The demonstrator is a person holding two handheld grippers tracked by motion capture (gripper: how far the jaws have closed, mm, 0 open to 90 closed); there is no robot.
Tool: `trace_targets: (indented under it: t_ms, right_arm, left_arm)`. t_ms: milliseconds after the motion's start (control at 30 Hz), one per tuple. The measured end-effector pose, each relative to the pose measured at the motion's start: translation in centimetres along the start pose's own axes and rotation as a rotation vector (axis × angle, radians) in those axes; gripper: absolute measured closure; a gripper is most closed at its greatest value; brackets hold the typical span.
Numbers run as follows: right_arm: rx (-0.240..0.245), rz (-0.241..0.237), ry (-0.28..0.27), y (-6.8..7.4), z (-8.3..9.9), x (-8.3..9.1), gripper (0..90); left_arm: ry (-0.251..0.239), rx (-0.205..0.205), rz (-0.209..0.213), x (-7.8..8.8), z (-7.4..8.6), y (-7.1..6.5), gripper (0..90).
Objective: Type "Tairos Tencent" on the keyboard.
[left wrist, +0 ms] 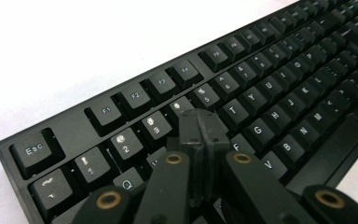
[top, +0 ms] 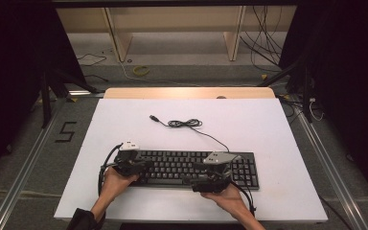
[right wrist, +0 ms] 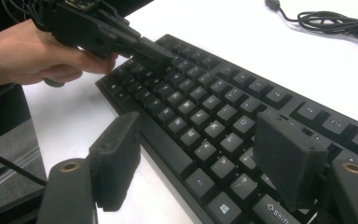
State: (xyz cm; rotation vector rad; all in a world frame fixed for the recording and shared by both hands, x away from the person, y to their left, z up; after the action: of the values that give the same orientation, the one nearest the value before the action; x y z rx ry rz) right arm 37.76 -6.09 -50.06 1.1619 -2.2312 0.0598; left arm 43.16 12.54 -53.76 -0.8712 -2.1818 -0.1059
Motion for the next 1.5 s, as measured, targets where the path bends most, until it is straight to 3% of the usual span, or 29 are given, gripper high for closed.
trace_targets:
  t_ms: [467, 733, 833, 967, 1300, 1500]
  right_arm:
    - [0.003, 0.001, -0.001, 0.2, -0.1, 0.0, 33.0]
    - [0.005, -0.002, 0.0, 0.3, -0.2, -0.2, 33.5]
    - [0.008, -0.003, 0.002, 0.4, -0.2, -0.3, 34.0]
    - [0.012, -0.004, 0.001, 0.5, -0.3, -0.4, 35.1]
    - [0.02, -0.004, 0.01, 0.5, -0.3, -1.0, 41.1]
    - [0.033, -0.016, 0.019, 0.8, -0.4, -1.6, 45.3]
  left_arm:
    - [0.001, 0.005, 0.007, 0.0, 0.1, -0.2, 89.1]
    - [-0.051, 0.021, 0.045, 1.2, -0.7, -0.7, 77.3]
    - [-0.063, 0.031, 0.058, 1.6, -0.7, -0.9, 68.6]
    - [-0.094, 0.033, 0.098, 2.0, -0.9, -1.3, 61.9]
    - [-0.123, 0.031, 0.114, 2.9, -0.6, -2.0, 43.7]
    - [-0.14, 0.031, 0.121, 3.1, -0.5, -2.2, 39.3]
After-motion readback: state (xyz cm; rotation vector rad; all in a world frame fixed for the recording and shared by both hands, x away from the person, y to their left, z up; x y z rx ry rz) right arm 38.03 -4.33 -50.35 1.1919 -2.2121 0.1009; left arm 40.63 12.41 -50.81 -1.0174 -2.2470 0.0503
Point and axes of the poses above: each handheld gripper's, and its own axes: x roughly backward along the jaws, z roughly out of its underside, y roughly to its left, the point moved 9 cm from there along -x, roughly forward along the jaws, and after that the axes turned 1 degree about y, right-handed, at the moved point
